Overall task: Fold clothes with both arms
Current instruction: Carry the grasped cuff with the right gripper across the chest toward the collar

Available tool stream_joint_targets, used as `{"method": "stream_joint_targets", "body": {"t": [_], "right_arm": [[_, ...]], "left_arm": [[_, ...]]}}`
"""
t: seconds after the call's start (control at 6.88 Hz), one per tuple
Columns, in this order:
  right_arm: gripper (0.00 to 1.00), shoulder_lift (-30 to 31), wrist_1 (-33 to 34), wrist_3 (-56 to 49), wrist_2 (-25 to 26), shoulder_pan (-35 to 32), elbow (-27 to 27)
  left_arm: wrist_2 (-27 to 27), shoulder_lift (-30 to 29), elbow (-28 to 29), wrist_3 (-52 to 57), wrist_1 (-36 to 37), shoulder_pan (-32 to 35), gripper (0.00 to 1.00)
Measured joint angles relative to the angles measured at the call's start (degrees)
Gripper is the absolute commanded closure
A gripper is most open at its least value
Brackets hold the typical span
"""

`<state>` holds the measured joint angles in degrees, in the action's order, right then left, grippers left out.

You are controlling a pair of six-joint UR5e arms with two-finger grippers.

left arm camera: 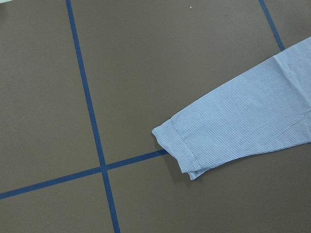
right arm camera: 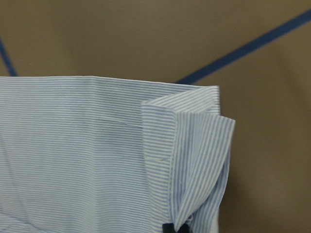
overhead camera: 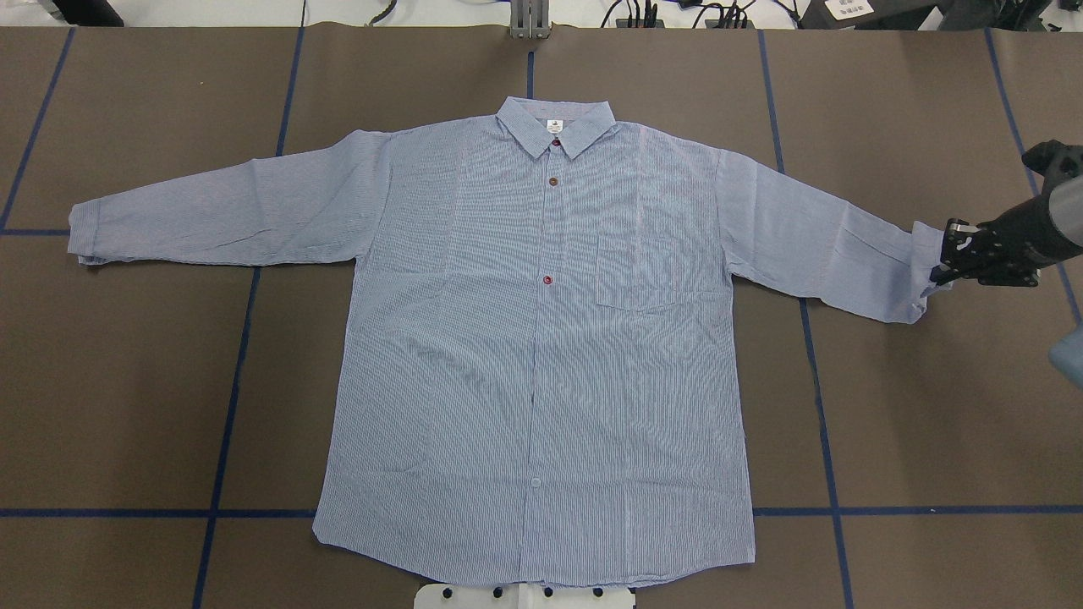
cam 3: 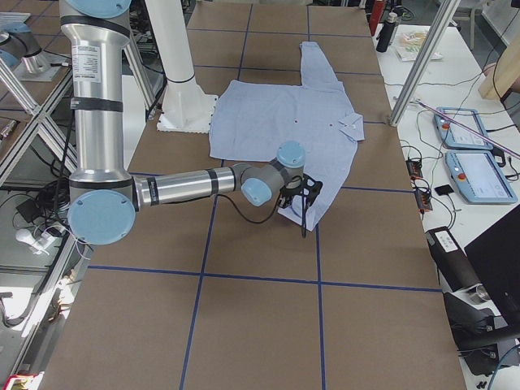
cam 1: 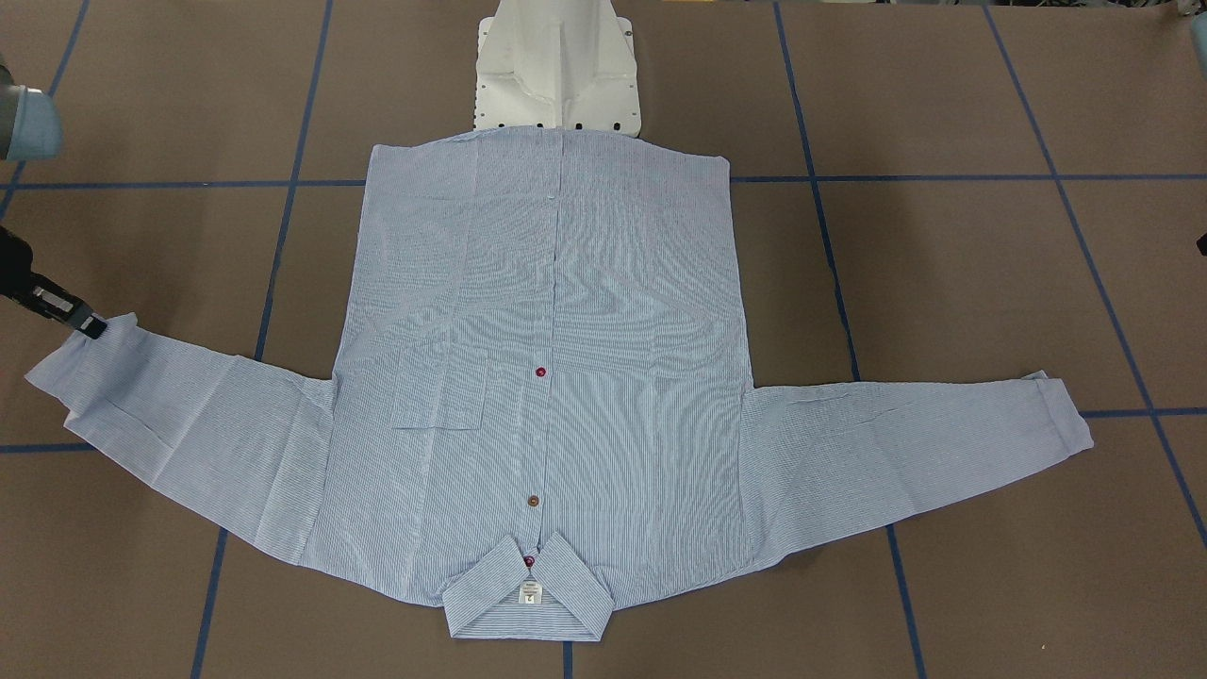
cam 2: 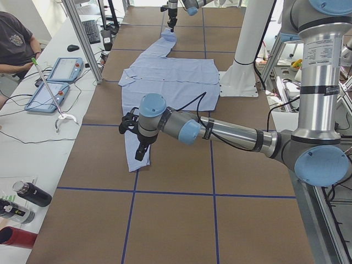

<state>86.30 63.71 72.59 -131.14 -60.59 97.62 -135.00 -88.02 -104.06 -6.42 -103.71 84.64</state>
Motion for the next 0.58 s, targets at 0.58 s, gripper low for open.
{"method": "stream_joint_targets", "body": {"t": [0.58], "right_arm": [[1.00, -28.66, 20.04, 3.22, 7.37, 9.07, -6.19]], "left_arm": [[-0.08, 0.04, -0.20, 0.00, -0.14, 0.00, 0.00]]}}
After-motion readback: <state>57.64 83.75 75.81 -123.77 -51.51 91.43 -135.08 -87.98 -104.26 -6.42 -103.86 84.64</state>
